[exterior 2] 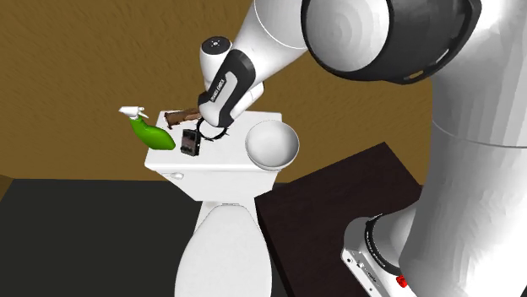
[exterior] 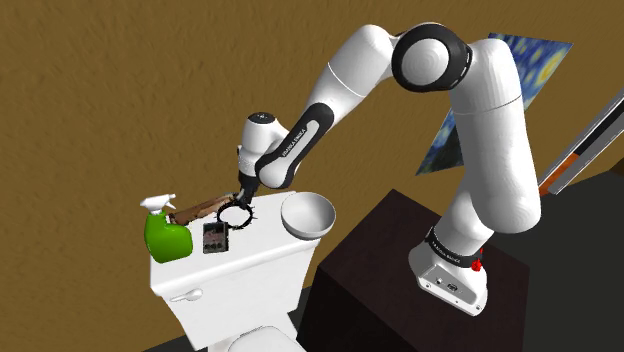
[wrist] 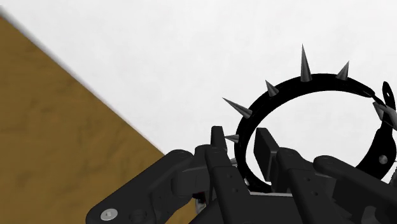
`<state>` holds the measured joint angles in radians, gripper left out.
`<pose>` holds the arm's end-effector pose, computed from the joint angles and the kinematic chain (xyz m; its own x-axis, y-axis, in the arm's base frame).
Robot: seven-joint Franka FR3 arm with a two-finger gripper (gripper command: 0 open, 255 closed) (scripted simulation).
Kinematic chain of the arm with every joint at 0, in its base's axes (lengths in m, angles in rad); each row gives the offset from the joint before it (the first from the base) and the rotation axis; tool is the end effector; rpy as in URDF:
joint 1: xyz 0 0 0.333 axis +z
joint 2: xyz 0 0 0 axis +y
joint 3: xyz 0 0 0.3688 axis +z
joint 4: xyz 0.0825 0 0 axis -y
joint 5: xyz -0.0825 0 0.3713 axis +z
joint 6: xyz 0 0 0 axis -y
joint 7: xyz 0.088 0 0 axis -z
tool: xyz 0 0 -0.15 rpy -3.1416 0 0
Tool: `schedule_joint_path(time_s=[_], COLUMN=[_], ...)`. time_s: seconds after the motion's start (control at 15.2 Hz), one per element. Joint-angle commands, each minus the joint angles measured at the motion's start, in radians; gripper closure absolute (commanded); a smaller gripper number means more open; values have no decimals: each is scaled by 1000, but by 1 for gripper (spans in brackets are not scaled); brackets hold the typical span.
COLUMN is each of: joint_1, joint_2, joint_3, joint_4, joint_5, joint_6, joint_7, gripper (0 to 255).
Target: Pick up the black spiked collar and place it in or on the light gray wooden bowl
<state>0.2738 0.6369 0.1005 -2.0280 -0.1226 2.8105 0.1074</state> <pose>0.5935 0.2357 0.1547 0.9273 0.3431 0.1497 0.3496 -0.9367 -0.0191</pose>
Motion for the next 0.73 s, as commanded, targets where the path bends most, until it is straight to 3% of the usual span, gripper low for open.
schedule_joint_path(time_s=[0.0, 0.66], joint_1=[-3, -21], joint_2=[-23, -141], joint_3=[4, 27], joint_4=[-7, -33], joint_5=[3, 23], joint_6=[-16, -109], joint_7=[-2, -16], gripper=[255, 255])
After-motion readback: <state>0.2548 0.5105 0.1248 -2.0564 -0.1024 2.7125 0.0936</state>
